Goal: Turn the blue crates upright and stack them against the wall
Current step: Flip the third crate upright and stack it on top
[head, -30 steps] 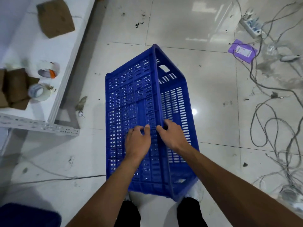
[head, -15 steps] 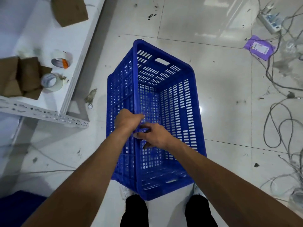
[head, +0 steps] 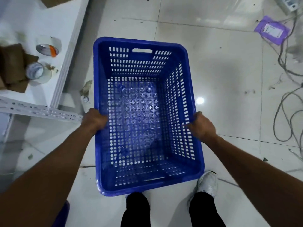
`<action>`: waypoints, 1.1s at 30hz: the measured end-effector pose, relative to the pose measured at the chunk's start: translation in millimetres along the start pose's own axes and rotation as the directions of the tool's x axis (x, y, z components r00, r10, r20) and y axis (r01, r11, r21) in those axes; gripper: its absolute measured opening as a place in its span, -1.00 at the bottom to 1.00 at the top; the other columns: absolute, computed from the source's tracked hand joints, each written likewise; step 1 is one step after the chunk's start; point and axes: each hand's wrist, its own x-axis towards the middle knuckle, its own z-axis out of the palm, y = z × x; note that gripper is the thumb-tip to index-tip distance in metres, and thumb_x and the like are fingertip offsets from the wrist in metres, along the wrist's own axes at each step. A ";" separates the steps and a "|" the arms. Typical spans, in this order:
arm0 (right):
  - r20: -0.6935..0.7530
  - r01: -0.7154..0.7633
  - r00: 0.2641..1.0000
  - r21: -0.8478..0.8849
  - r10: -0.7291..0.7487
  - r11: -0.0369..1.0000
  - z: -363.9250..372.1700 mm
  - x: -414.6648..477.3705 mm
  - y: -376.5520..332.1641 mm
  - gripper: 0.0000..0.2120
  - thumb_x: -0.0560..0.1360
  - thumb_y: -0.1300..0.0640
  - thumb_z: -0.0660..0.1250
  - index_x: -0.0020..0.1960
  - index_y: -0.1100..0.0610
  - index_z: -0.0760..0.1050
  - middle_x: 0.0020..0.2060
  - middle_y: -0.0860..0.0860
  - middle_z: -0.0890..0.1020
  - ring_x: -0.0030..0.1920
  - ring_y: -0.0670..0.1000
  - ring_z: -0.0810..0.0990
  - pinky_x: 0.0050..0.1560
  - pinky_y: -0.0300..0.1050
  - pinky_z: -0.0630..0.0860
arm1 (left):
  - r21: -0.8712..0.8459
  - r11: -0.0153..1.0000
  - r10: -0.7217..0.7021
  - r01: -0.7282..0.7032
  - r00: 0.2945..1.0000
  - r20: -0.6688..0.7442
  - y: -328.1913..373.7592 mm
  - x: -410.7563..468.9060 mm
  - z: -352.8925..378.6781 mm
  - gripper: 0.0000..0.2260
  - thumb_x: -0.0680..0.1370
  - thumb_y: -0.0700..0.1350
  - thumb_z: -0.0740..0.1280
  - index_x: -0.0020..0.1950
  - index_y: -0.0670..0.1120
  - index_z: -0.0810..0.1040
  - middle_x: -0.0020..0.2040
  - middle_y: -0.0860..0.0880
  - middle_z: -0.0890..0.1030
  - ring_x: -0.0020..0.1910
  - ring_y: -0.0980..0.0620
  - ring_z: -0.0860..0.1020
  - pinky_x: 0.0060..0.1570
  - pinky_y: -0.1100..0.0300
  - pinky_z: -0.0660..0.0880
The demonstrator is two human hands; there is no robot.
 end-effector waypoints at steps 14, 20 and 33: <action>-0.186 0.055 0.981 -0.036 -0.061 0.998 23.8 77.5 16.3 -0.67 0.65 -0.09 0.10 0.16 0.19 0.32 0.05 0.16 0.56 -0.19 0.14 0.46 -0.17 0.00 0.36 | -0.170 0.981 -0.069 0.097 0.984 0.164 -36.7 65.2 53.8 -0.47 0.45 -0.09 0.34 0.41 -0.21 0.48 0.27 -0.21 0.60 0.13 -0.24 0.61 0.18 -0.13 0.57; -0.210 -0.011 0.978 -0.008 0.009 1.000 15.1 79.0 5.3 -0.75 0.65 -0.01 0.13 0.12 0.18 0.25 -0.07 0.12 0.53 -0.25 0.14 0.44 -0.20 -0.02 0.34 | 0.061 0.998 -0.042 0.034 0.991 0.131 -20.7 65.7 51.5 -0.36 0.53 -0.02 0.36 0.50 -0.28 0.25 0.39 -0.28 0.46 0.26 -0.30 0.52 0.25 -0.13 0.51; -0.358 -0.150 0.919 0.065 0.163 0.987 -3.8 16.6 14.9 -0.53 0.66 -0.20 -0.09 0.10 0.18 0.34 -0.21 0.10 0.54 -0.26 0.14 0.48 -0.23 -0.03 0.34 | 0.209 0.971 0.117 -0.114 0.993 -0.001 -23.9 11.4 29.4 -0.57 0.55 -0.07 0.42 0.29 -0.25 0.37 0.20 -0.28 0.59 0.12 -0.33 0.58 0.03 -0.08 0.49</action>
